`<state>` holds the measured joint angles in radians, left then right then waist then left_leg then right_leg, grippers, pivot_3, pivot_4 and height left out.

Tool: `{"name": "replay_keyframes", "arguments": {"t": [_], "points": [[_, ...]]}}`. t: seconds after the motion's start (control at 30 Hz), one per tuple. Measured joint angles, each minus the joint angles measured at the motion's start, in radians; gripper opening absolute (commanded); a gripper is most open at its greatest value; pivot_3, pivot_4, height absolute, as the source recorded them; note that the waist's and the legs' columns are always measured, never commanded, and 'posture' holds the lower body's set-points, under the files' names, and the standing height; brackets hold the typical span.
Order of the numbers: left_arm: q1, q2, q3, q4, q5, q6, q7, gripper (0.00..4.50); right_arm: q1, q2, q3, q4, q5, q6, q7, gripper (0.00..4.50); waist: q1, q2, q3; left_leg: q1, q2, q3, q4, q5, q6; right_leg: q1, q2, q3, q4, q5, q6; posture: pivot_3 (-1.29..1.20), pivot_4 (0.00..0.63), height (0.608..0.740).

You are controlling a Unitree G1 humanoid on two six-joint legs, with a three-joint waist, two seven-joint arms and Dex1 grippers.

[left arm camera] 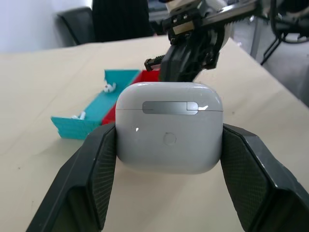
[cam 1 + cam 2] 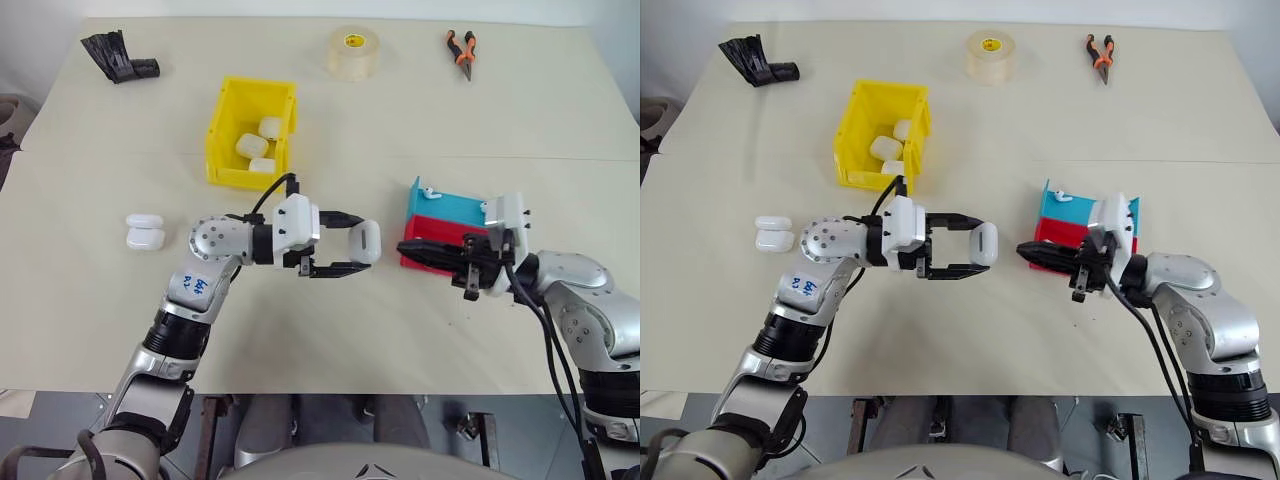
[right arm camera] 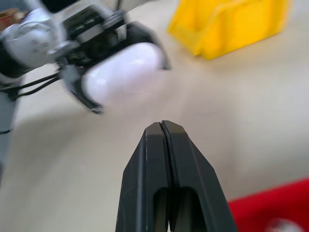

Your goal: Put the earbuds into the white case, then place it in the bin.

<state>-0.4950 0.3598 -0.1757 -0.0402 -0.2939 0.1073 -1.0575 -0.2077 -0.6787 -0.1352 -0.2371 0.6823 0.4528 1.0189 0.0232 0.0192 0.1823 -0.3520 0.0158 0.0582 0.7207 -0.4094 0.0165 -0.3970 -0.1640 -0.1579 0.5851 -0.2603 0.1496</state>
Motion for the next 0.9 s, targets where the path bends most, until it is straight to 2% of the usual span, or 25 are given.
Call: {"name": "replay_keyframes", "arguments": {"t": [0.07,0.23,0.43,0.73,0.83,0.9], "points": [[0.036,0.012,0.028,-0.028,-0.027,0.017,0.013,2.8,0.012,0.013,-0.027,0.009,-0.007,-0.037,-0.003,0.59,0.0,0.0,0.0,0.0,0.0,0.0,0.0,0.0,0.0,0.0,0.0,0.0,0.0,0.0,0.0,0.0,0.15,0.74],[0.149,0.044,0.142,-0.079,-0.059,0.038,0.1,2.8,0.045,0.017,-0.061,0.008,-0.015,-0.111,0.036,2.38,0.001,0.0,0.0,0.0,0.0,0.0,0.0,0.0,0.0,0.0,0.0,0.0,0.0,0.0,0.0,0.0,0.15,0.74],[0.244,0.021,0.265,-0.142,-0.089,0.068,0.266,2.8,0.056,0.028,-0.098,0.005,-0.018,-0.166,0.012,4.48,0.003,0.0,0.0,0.0,0.0,-0.001,0.0,0.0,0.0,0.0,0.0,0.0,0.0,0.0,0.0,0.0,0.15,0.74],[0.322,-0.063,0.401,-0.222,-0.121,0.083,0.516,2.8,0.073,0.053,-0.135,-0.006,-0.036,-0.232,-0.025,4.48,0.003,0.0,0.0,0.0,0.0,0.0,0.0,0.0,0.0,0.0,0.0,0.0,0.0,0.0,0.0,0.0,0.15,0.74],[0.287,-0.074,0.421,-0.212,-0.138,0.124,0.586,2.8,0.064,0.056,-0.134,-0.03,-0.036,-0.233,-0.034,4.48,0.003,0.0,0.0,0.0,0.0,-0.001,0.0,0.0,0.0,0.0,0.0,0.0,0.0,0.0,0.0,0.0,0.15,0.74],[0.201,-0.069,0.426,-0.135,-0.125,0.135,0.627,2.8,0.063,0.057,-0.125,-0.036,-0.036,-0.231,-0.04,4.48,0.007,0.0,0.0,0.001,0.0,-0.001,0.001,0.0,0.0,0.001,0.0,0.0,0.001,0.0,0.0,0.0,0.15,0.74]]}}
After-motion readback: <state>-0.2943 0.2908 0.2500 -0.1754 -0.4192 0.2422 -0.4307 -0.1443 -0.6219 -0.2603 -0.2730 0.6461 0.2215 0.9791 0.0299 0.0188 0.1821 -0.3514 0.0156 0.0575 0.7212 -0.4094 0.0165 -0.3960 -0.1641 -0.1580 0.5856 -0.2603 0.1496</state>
